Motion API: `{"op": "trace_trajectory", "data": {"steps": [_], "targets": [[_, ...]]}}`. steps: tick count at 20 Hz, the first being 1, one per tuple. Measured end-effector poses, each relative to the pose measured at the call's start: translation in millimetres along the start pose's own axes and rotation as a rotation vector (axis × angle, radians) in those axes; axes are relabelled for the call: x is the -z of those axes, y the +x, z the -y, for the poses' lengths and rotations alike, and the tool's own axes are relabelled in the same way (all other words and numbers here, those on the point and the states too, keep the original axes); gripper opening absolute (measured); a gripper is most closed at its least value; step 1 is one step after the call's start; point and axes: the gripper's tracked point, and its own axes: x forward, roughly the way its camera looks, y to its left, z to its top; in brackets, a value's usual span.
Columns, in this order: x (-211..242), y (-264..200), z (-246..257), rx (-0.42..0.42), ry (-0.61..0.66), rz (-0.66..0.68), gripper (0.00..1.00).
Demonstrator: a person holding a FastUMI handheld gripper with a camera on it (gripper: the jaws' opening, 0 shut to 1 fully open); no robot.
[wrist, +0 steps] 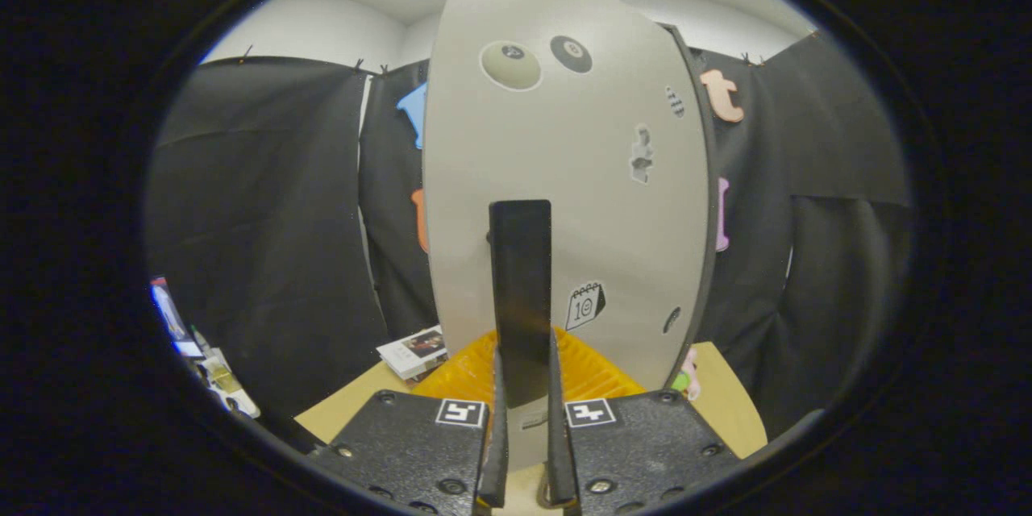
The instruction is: Open the shoe cabinet door, grab the shoes and put them into the shoe cabinet, then close the shoe cabinet door.
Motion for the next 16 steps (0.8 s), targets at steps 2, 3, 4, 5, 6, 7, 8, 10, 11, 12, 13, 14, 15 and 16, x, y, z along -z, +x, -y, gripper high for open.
{"op": "trace_trajectory", "data": {"steps": [2,3,4,5,6,7,8,10,11,12,13,14,15,16], "targets": [[2.2,-22.8,20.4,0.029,0.011,-0.001,0.22],[3.7,-32.7,29.0,0.037,0.02,-0.004,0.22],[5.2,-40.1,37.3,0.048,0.022,-0.005,0.21],[5.7,-46.2,44.9,0.063,0.02,-0.005,0.2],[6.2,-51.8,51.7,0.08,0.012,-0.002,0.19],[5.7,-56.6,57.9,0.09,0.008,0.001,0.18],[8.5,-61.2,62.9,0.094,0.009,0.001,0.17],[7.8,-70.3,72.6,0.084,-0.001,-0.007,0.14],[7.5,-72.1,77.5,0.074,-0.01,-0.013,0.13],[7.5,-74.9,83.1,0.063,-0.019,-0.02,0.13],[7.1,-76.8,88.5,0.055,-0.026,-0.025,0.12],[7.8,-79.5,95.0,0.047,-0.03,-0.032,0.11],[7.8,-82.4,101.8,0.04,-0.033,-0.04,0.11],[7.4,-86.3,109.5,0.033,-0.04,-0.043,0.11]]}}
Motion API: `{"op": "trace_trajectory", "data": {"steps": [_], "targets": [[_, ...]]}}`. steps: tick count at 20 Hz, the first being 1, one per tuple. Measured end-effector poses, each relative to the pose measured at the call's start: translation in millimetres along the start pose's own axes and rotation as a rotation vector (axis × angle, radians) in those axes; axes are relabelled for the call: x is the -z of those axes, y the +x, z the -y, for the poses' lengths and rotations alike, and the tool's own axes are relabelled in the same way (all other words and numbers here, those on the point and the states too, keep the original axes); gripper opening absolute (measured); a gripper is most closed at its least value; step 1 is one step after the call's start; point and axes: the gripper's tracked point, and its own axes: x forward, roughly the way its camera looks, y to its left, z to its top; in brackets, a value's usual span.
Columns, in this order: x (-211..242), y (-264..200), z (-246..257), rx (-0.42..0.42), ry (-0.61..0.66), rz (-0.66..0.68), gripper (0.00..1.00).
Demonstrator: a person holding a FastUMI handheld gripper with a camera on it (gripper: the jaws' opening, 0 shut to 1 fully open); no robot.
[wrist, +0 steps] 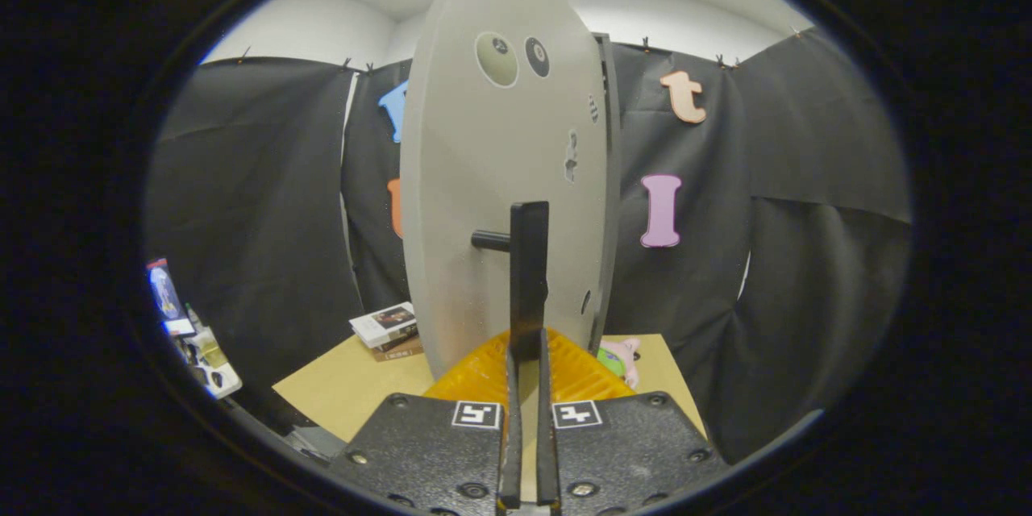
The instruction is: Open the shoe cabinet door, grab the shoes and put them into the shoe cabinet, then close the shoe cabinet door.
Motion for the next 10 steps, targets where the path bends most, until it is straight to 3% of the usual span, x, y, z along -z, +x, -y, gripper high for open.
{"op": "trace_trajectory", "data": {"steps": [10], "targets": [[2.8,-14.4,74.1,0.06,0.011,0.008,0.05]]}}
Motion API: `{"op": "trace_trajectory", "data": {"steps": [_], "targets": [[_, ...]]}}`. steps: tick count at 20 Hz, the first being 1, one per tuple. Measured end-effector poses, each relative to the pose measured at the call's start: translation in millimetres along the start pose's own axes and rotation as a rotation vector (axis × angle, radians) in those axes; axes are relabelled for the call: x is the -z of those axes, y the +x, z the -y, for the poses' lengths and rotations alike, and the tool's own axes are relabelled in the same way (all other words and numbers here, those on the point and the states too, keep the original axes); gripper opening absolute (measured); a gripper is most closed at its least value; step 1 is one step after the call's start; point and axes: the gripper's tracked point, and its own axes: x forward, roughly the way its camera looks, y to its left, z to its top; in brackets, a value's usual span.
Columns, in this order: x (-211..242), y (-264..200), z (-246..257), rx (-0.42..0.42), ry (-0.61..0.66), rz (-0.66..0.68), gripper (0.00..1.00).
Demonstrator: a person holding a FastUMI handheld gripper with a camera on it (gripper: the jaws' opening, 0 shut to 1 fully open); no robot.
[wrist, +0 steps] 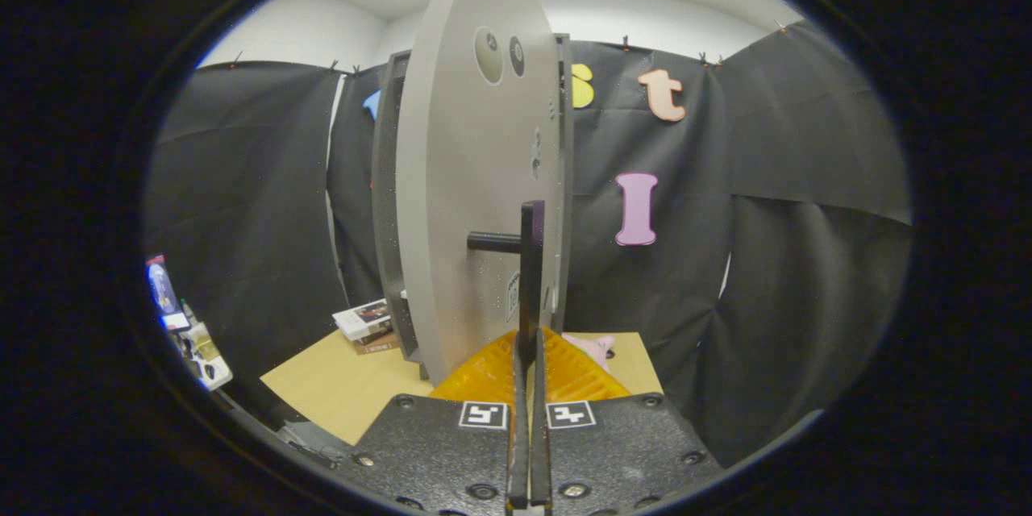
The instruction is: Open the shoe cabinet door, grab the shoes and put them into the shoe cabinet, then close the shoe cabinet door.
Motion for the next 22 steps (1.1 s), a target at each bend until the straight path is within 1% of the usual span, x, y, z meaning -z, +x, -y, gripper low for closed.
{"op": "trace_trajectory", "data": {"steps": [2,6,8,9,10,13,15,17,19,20,22], "targets": [[0.1,-2.9,16.8,0.032,-0.004,-0.002,0.04],[-2.0,-3.7,53.6,0.111,0.05,0.007,0.04],[-1.4,-3.7,55.1,0.079,0.116,0.004,0.04],[-1.7,-3.9,50.7,0.067,0.125,0.002,0.04],[-0.8,-5.3,52.6,0.069,0.117,0.002,0.04],[-1.7,-5.8,59.9,0.123,0.063,0.006,0.04],[-0.2,-6.7,58.2,0.133,0.077,-0.004,0.04],[0.7,-12.2,59.2,0.148,0.086,-0.003,0.06],[-7.2,-16.9,65.5,0.172,0.071,0.014,0.1],[-7.0,-26.4,68.9,0.192,0.061,0.015,0.25],[-0.1,-61.4,56.5,0.207,0.055,0.031,0.52]]}}
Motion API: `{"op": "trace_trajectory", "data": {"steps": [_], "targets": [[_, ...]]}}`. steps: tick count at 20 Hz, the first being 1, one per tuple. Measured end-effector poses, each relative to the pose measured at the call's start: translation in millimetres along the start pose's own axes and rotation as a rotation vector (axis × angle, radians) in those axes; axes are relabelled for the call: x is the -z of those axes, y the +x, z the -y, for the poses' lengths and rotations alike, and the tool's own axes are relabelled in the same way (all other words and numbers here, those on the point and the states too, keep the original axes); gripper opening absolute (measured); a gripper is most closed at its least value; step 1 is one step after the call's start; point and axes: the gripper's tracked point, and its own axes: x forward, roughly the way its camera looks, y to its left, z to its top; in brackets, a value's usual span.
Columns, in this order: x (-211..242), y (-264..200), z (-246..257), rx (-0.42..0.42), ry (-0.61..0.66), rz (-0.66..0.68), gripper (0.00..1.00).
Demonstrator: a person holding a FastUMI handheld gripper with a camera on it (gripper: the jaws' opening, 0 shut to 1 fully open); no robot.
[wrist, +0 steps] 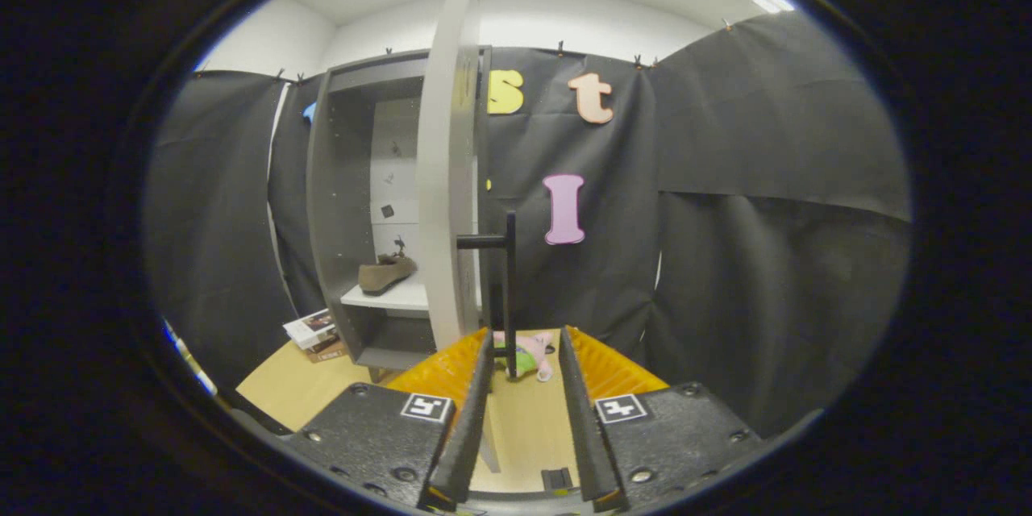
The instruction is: Open the shoe cabinet door, grab the shoes and put them into the shoe cabinet, then close the shoe cabinet door.
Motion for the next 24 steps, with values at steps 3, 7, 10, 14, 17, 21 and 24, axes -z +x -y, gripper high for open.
{"op": "trace_trajectory", "data": {"steps": [3,7,10,14,17,21,24], "targets": [[4.8,-30.5,-7.9,0.025,0.003,0.024,0.66],[32.6,-42.5,-49.3,0.006,0.038,0.032,0.88],[71.1,-37.1,-95.4,-0.022,0.04,0.001,0.97],[147.3,-15.8,-172.9,-0.112,0.03,-0.109,0.98],[206.2,10.4,-218.7,-0.174,0.016,-0.19,0.98],[289.9,54.4,-254.6,-0.218,0.007,-0.33,0.98],[342.8,88.4,-273.0,-0.236,0.05,-0.458,0.98]]}}
